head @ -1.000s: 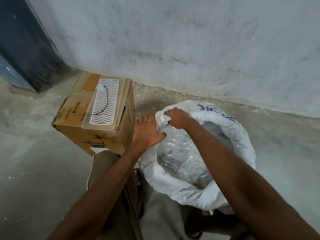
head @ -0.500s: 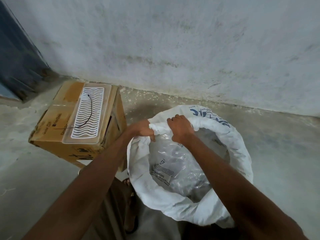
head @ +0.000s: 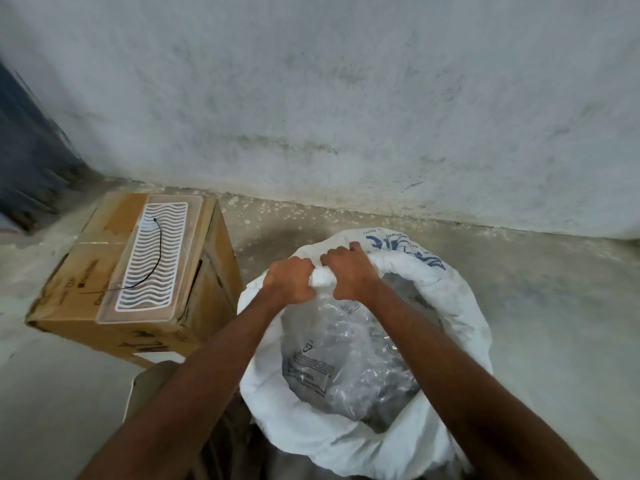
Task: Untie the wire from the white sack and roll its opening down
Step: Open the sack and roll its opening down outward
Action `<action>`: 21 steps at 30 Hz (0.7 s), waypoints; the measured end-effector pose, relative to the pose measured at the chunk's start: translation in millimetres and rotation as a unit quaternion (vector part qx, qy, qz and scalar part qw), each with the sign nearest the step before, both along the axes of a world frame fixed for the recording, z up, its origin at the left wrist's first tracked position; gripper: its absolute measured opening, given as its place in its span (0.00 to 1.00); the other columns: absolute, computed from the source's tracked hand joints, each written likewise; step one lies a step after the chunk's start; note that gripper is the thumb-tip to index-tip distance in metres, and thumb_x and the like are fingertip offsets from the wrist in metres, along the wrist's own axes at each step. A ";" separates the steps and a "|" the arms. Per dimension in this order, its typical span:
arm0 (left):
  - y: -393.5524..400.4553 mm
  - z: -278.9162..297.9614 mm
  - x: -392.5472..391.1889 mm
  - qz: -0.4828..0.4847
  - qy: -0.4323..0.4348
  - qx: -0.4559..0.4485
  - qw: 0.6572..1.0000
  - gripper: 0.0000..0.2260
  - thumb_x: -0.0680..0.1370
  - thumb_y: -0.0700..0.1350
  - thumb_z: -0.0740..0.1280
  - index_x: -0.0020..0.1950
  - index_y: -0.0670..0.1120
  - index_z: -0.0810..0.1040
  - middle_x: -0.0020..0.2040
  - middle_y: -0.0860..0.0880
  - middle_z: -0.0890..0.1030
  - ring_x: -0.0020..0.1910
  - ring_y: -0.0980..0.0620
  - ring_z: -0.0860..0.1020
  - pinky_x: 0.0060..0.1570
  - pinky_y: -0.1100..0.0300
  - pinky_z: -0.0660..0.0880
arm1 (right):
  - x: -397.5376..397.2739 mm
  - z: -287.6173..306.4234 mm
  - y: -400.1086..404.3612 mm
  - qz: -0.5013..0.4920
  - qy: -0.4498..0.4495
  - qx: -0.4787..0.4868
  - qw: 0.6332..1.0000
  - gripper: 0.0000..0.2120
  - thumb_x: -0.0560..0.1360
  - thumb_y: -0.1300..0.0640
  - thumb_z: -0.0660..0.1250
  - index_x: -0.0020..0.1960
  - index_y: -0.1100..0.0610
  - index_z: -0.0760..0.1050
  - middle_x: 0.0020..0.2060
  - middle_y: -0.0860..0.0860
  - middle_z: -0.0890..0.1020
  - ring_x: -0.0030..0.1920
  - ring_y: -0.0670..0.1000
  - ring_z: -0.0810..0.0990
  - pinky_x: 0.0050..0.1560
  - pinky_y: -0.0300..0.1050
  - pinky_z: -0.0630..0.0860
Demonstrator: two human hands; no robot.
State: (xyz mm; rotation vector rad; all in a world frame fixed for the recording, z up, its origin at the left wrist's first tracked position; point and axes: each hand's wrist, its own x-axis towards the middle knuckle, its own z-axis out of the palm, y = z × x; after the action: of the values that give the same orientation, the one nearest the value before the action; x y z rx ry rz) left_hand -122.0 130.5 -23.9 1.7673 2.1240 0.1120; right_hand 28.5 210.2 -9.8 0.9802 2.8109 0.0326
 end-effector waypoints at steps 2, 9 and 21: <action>4.5 -0.7 -11.0 0.019 -0.047 -0.066 0.996 0.20 0.68 0.48 0.72 0.59 0.46 0.78 0.56 0.47 0.82 0.53 0.45 0.81 0.51 0.54 0.80 | 15.1 0.0 -1.7 -0.028 -0.001 0.087 0.996 0.38 0.61 0.49 0.78 0.68 0.55 0.71 0.65 0.54 0.75 0.65 0.59 0.73 0.73 0.64 0.59; 10.0 7.9 4.6 -0.052 0.097 -0.092 0.990 0.33 0.64 0.52 0.76 0.66 0.45 0.71 0.60 0.43 0.79 0.58 0.43 0.78 0.54 0.52 0.77 | 41.3 -0.6 9.0 -0.135 -0.082 0.049 0.986 0.26 0.69 0.43 0.71 0.63 0.55 0.75 0.53 0.52 0.82 0.56 0.54 0.81 0.66 0.53 0.68; 37.7 9.3 63.0 -0.083 0.076 0.014 0.994 0.19 0.73 0.56 0.69 0.61 0.50 0.77 0.56 0.48 0.83 0.55 0.45 0.81 0.50 0.54 0.73 | 53.0 22.6 25.8 -0.151 -0.022 -0.163 0.975 0.25 0.62 0.54 0.77 0.58 0.54 0.77 0.51 0.51 0.82 0.53 0.55 0.82 0.47 0.47 0.76</action>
State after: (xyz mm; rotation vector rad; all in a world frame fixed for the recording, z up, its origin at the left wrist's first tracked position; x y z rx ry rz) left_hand -59.0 168.2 -14.5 2.0189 2.0756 -0.0379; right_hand 81.4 236.0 12.8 1.2851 2.4850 -0.4231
